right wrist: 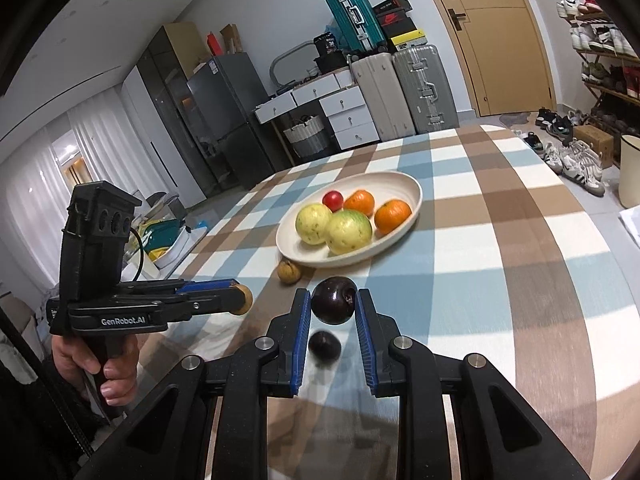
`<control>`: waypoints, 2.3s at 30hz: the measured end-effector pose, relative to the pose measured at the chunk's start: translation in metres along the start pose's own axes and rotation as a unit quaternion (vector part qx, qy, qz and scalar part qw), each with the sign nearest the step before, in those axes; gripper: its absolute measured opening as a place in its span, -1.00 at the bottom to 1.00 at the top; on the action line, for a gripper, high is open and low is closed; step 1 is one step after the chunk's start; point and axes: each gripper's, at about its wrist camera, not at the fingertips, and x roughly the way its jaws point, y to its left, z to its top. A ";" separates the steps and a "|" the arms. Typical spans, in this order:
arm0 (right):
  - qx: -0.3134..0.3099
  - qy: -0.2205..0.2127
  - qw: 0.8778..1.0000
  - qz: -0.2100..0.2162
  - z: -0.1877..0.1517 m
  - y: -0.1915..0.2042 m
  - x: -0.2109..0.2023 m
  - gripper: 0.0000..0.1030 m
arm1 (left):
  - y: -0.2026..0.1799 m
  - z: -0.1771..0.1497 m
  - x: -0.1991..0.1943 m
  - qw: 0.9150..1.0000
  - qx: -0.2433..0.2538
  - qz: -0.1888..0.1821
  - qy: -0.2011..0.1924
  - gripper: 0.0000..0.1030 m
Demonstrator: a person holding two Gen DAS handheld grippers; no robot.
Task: Organize fruits
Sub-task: 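Carry the held kiwi and plum over the cream plate, then open both tools to release the kiwi and plum onto the plate, then withdraw both tools from the plate toward the last fruits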
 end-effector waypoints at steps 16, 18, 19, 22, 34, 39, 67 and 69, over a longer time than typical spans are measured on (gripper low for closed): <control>0.017 -0.007 0.999 0.027 0.072 -0.016 0.045 -0.55 | 0.016 0.091 0.015 1.000 -0.013 0.008 -0.004 -0.50; 0.018 -0.004 0.999 0.027 0.080 -0.019 0.052 -0.55 | 0.019 0.104 0.021 1.000 -0.017 0.002 -0.003 -0.50; 0.018 -0.003 1.000 0.025 0.084 -0.021 0.055 -0.55 | 0.019 0.112 0.024 1.000 -0.018 -0.002 -0.002 -0.50; 0.018 -0.001 1.000 0.016 0.095 -0.027 0.067 -0.55 | 0.018 0.129 0.035 1.000 -0.015 -0.005 -0.001 -0.50; 0.031 0.032 0.999 -0.012 0.107 -0.062 0.110 -0.55 | 0.023 0.184 0.101 1.000 -0.011 -0.006 0.008 -0.50; 0.022 0.035 0.999 -0.014 0.105 -0.066 0.121 -0.55 | 0.027 0.192 0.131 1.000 -0.011 -0.012 0.016 -0.49; -0.002 0.024 0.999 -0.025 0.094 -0.064 0.122 -0.12 | 0.028 0.189 0.145 1.000 -0.028 -0.011 0.008 -0.48; 0.002 0.020 1.000 -0.024 0.094 -0.063 0.117 -0.11 | 0.027 0.187 0.138 0.999 -0.031 -0.007 0.005 -0.46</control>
